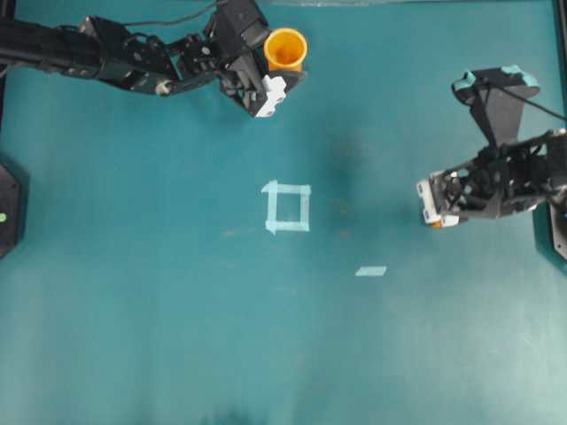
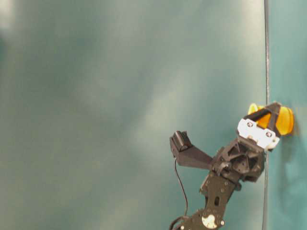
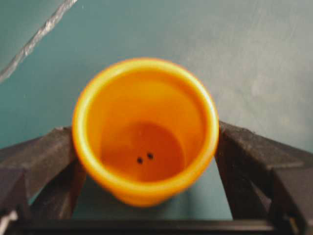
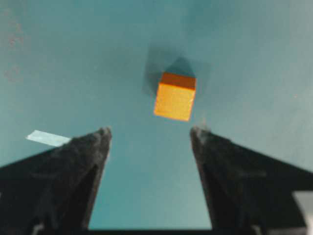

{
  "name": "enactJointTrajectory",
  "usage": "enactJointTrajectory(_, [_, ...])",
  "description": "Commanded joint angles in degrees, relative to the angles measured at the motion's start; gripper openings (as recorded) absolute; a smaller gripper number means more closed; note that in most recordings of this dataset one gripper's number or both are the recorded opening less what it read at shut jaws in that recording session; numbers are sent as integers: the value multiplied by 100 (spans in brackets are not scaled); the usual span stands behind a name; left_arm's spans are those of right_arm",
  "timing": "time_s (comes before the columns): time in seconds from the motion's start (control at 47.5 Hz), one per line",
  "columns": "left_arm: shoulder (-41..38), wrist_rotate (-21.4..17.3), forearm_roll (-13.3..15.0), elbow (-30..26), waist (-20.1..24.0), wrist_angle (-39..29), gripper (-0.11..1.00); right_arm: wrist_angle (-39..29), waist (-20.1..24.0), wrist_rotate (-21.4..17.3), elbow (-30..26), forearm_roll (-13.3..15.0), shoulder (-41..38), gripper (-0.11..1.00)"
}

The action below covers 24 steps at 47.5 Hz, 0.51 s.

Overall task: Hold the block with right arm and the cup with left arm, then put the block into the cup.
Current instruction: 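Grasp the orange cup with the left gripper and the cube with the right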

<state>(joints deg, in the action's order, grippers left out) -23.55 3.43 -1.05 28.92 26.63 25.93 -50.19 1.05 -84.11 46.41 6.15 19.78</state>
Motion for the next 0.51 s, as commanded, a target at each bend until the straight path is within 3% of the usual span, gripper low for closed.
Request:
enactJointTrajectory(0.0, [44, 0, 9, -185, 9, 26, 87, -9, 44, -9, -176, 18, -18, 66])
enactJointTrajectory(0.148, [53, -9, 9, -123, 9, -18, 84, -9, 53, -9, -211, 62, -70, 66])
enactJointTrajectory(0.274, [193, 0, 9, 141, -70, -26, 70, -9, 53, -79, -176, 97, -97, 66])
enactJointTrajectory(0.485, [773, -88, 0, 861, -650, 70, 63, 0, 97, -571, 9, 308, -132, 66])
